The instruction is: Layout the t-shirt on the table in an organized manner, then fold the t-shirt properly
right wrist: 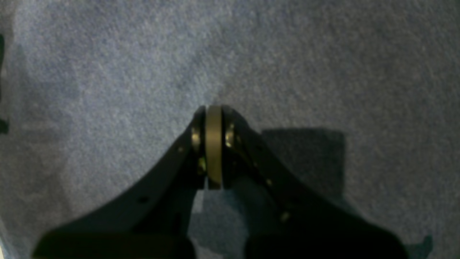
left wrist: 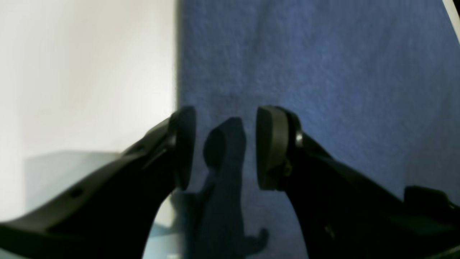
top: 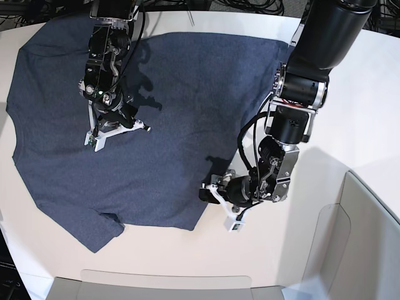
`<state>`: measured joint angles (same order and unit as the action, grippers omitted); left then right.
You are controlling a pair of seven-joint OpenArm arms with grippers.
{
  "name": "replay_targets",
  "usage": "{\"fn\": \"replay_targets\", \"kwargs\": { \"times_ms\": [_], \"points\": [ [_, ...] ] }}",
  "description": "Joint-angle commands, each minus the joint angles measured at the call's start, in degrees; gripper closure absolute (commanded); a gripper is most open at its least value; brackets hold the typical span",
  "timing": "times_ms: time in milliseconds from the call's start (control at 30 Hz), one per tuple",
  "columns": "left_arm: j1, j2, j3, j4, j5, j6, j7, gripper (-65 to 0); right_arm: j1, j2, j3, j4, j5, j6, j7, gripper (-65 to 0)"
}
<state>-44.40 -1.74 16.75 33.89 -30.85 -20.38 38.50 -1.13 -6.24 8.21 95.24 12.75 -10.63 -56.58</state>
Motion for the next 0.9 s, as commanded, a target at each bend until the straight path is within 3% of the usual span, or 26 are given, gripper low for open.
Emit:
{"fn": "replay_targets", "kwargs": {
  "times_ms": [0,133,500,567,667,867],
  "points": [
    [-2.1,-0.3,-0.1,1.0,0.7,0.2,-1.4,-27.3,-0.3,-0.2,-0.2,0.1,-0.1,-0.3,-2.5,0.0],
    [-0.7,-0.2,-0.2,1.0,4.4,0.2,-1.9,-27.3,-0.3,-0.2,-0.2,0.1,-0.1,-0.3,-2.5,0.0],
    [1.9,1.2,-0.2,1.1,4.1,0.0,-1.4,-26.7,-0.1,-0.2,-0.2,0.1,-0.1,-0.3,-2.5,0.0],
    [1.9,1.5,-0.2,1.1,4.1,0.0,-1.4,-21.8,-0.1,-0.2,-0.2,0.1,-0.1,-0.3,-2.5,0.0],
    [1.9,2.0,-0.4,1.1,4.1,0.0,-1.4,-1.4,-0.2,-0.2,-0.2,0.1,-0.1,-0.3,-2.5,0.0],
    [2.2,2.3,-0.5,8.3,4.0,0.0,-0.1,0.0,-0.3,0.0,-0.2,0.1,-0.1,-0.3,-2.5,0.0]
  ]
}}
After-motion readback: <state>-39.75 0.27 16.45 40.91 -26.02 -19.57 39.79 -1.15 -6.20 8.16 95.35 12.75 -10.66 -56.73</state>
